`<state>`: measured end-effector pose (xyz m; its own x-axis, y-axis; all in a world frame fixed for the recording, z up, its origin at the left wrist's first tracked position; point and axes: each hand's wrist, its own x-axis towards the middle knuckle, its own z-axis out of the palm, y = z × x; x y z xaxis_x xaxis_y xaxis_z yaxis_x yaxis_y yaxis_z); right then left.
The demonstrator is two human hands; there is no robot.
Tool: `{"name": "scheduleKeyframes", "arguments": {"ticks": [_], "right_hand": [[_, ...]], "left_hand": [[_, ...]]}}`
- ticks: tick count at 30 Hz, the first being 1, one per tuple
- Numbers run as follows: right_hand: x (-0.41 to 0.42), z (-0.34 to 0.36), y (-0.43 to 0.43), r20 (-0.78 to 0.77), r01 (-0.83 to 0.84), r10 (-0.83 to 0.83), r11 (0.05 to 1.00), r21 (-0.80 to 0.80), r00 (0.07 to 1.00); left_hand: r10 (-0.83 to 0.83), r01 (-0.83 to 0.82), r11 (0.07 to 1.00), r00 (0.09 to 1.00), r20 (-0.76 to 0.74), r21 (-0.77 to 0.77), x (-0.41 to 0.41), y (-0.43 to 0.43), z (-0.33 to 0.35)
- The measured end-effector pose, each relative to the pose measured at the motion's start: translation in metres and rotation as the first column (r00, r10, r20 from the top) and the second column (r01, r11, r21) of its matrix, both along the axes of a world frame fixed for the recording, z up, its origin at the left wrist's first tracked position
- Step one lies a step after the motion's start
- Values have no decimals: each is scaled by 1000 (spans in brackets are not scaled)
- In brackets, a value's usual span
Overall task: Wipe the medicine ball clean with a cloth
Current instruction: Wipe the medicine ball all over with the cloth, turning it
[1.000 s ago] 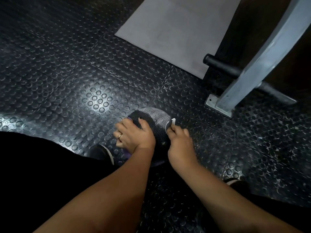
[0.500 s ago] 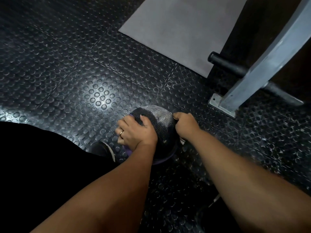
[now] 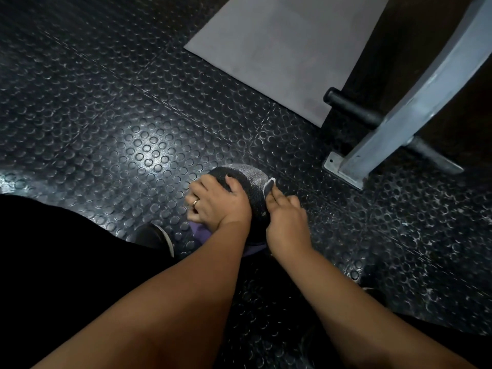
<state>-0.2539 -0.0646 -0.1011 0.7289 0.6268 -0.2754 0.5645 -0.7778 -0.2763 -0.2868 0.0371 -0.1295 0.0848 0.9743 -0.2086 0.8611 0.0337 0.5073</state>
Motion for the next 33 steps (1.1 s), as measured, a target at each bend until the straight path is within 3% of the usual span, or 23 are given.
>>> {"name": "scheduleKeyframes", "arguments": {"ticks": [3,6,9,12,14,18,24,26,28,30,33], "right_hand": [[18,-2,7,-4,27,-27,999,-25,1000],[38,-8,15,-17,45,-45,998,-34,999],[70,-23,22,-161,91,-106,991,-101,981],[100,-36,21,-375,161,-202,977,-136,905],[103,-41,18,-424,205,-242,970,-133,873],[81,-36,6,-356,234,-226,972,-20,907],[12,5,-13,-147,-17,40,988,156,988],[9,11,-23,-234,-32,80,979,201,969],[14,21,-36,-446,122,29,944,307,895],[25,33,-47,-551,400,-163,851,341,819],[47,43,-61,-680,780,-451,551,298,578]], "left_hand": [[-84,85,996,996,-11,38,12,1,0],[-62,63,998,998,-19,30,24,3,3],[-67,69,995,997,-28,71,22,-1,-2],[-69,68,984,998,-3,162,17,-11,-7],[-76,73,979,997,6,193,19,-15,-7],[-105,103,977,994,1,186,18,-13,-7],[-110,111,991,994,-7,78,9,0,-3],[-166,167,981,986,-19,98,1,1,0],[-246,248,966,969,-35,67,-8,4,2],[-337,338,940,941,-45,34,-18,8,4],[-488,489,869,872,-30,73,-37,19,2]]}}
